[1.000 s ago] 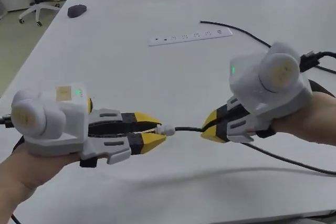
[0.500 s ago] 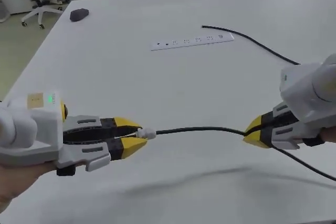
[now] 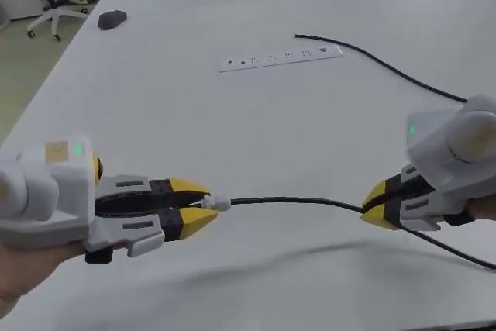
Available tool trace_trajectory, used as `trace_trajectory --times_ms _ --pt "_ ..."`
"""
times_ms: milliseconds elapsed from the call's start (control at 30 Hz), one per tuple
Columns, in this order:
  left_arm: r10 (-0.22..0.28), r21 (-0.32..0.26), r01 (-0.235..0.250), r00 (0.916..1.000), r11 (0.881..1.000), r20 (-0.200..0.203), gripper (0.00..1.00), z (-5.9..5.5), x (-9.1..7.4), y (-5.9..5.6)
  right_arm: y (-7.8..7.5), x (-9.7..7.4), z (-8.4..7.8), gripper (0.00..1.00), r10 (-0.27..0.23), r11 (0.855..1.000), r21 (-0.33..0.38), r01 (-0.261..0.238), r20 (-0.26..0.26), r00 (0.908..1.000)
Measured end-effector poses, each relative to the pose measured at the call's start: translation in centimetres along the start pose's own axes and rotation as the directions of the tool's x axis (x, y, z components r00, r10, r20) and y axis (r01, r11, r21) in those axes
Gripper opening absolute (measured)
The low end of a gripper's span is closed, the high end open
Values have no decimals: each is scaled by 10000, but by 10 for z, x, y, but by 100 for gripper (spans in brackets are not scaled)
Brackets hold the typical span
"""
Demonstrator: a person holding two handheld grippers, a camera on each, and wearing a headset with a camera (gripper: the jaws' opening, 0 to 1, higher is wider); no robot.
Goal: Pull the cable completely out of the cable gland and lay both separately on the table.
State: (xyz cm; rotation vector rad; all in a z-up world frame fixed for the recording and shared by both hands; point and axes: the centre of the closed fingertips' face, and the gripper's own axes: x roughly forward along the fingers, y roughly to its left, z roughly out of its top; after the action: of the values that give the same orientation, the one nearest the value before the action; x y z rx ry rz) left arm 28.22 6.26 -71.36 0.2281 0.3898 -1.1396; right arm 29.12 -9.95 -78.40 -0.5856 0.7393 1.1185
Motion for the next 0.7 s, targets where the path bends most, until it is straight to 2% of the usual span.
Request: trace_trajectory --times_ms 167,233,267,300,367,467,533,633,700 --pt "-1 89 2 10000 10000 -46 15 -1 0 -1 1 -1 6 7 1 10000 -81 0 114 9999" --pt "-22 53 22 10000 10000 -81 15 -2 0 -2 1 0 15 16 -75 9999 -76 78 478 9988" --pt "-9 71 9 10000 10000 -85 15 -2 -1 -2 3 0 17 17 28 10000 -33 -27 551 9985" --pt "-18 24 18 10000 10000 -85 15 -2 -1 -2 12 1 25 15 485 9988 70 -493 840 9953" --pt "-35 19 35 10000 10000 -66 15 -2 0 -3 16 3 40 15 510 9987 -94 -502 1329 9898" --pt "-57 22 57 10000 10000 -81 15 -2 0 -5 27 8 61 16 668 9977 -257 -633 1737 9825" --pt "-63 21 63 9999 10000 -86 15 -2 0 -6 37 11 78 15 946 9952 -446 -872 2082 9735" --pt "-125 30 125 9999 9999 -92 15 -1 1 -9 49 18 96 15 1278 9902 -849 -1112 2262 9657" --pt "-198 68 198 9998 9998 -100 15 0 1 -11 51 22 104 14 1201 9896 -1050 -978 2323 9652"
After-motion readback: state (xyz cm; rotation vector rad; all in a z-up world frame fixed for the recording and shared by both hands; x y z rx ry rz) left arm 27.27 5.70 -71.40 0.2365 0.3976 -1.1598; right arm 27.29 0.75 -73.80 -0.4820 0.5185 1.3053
